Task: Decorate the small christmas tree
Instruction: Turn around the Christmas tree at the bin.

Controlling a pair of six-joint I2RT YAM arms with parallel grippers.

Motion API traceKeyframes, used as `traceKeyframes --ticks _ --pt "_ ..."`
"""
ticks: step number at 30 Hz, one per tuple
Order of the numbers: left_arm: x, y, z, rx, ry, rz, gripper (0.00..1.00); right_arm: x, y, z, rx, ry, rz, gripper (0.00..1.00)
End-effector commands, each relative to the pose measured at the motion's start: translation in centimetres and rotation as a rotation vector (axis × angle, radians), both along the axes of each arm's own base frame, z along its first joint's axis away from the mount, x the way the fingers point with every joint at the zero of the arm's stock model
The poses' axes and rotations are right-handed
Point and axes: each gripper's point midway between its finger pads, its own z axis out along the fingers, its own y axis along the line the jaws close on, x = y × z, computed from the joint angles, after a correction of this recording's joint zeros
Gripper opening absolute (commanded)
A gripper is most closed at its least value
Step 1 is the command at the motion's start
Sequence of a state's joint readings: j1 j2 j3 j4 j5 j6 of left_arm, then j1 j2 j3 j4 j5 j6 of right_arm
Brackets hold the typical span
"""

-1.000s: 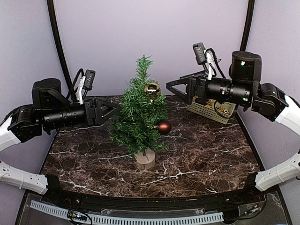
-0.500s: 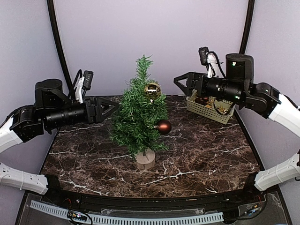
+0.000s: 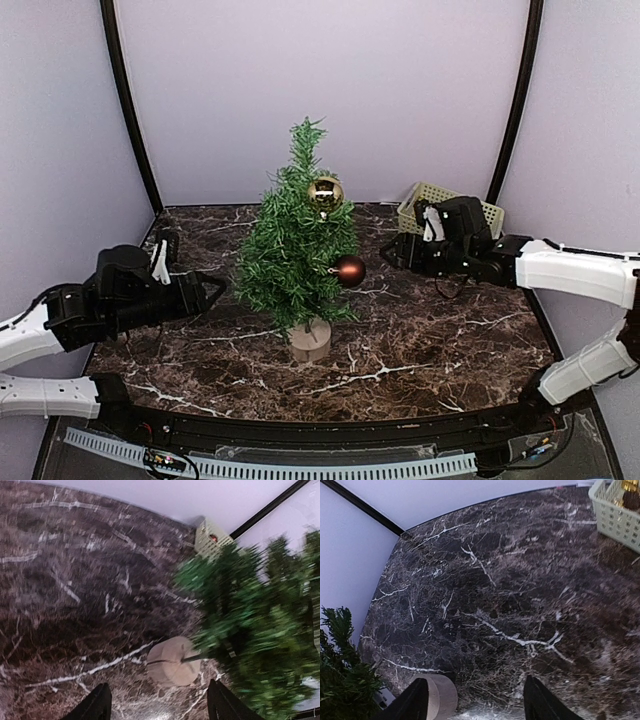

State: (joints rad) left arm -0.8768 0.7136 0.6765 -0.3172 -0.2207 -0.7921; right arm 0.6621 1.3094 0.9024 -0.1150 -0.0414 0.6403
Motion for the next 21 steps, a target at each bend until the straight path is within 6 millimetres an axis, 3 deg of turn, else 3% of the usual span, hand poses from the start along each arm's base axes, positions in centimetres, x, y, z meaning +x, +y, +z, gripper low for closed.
traceKeyframes --ticks 1,2,3,4,5,6,7,8,11,14,18,21 --pt "0.1 -0.8 -6.1 -0.089 0.124 0.012 0.67 -0.4 3.4 -1.4 0.182 0.039 0.091 0.61" --pt "0.1 -1.8 -6.0 -0.143 0.118 -0.022 0.66 -0.7 3.8 -2.3 0.19 0.057 0.103 0.59" --pt "-0.1 -1.9 -8.3 -0.14 0.164 -0.022 0.65 -1.0 4.3 -3.2 0.191 0.077 0.117 0.58" --pt "-0.1 -2.9 -7.9 -0.191 0.153 -0.055 0.65 -1.2 4.8 -4.1 0.189 0.094 0.128 0.56" --pt "-0.3 -3.0 -9.7 -0.185 0.191 -0.053 0.64 -1.6 5.3 -4.8 0.19 0.108 0.142 0.55" --pt "-0.5 -4.0 -9.4 -0.229 0.189 -0.099 0.63 -2.0 5.9 -5.4 0.195 0.121 0.155 0.54" --pt "-0.7 -4.2 -10.9 -0.221 0.222 -0.105 0.63 -2.4 6.6 -5.9 0.206 0.133 0.177 0.53" --pt "-0.8 -5.0 -10.3 -0.258 0.209 -0.142 0.63 -2.9 7.3 -6.3 0.217 0.147 0.199 0.52" --pt "-0.9 -6.4 -12.2 -0.248 0.261 -0.188 0.63 -3.7 9.6 -7.7 0.228 0.182 0.252 0.49" --pt "-0.8 -8.1 -12.4 -0.284 0.266 -0.247 0.61 -4.5 11.4 -8.5 0.245 0.207 0.298 0.47" --pt "-0.5 -9.7 -13.9 -0.303 0.303 -0.277 0.59 -5.2 12.6 -9.6 0.267 0.236 0.328 0.46" --pt "-0.2 -10.9 -14.0 -0.316 0.301 -0.304 0.59 -5.9 13.2 -10.3 0.274 0.255 0.359 0.46"
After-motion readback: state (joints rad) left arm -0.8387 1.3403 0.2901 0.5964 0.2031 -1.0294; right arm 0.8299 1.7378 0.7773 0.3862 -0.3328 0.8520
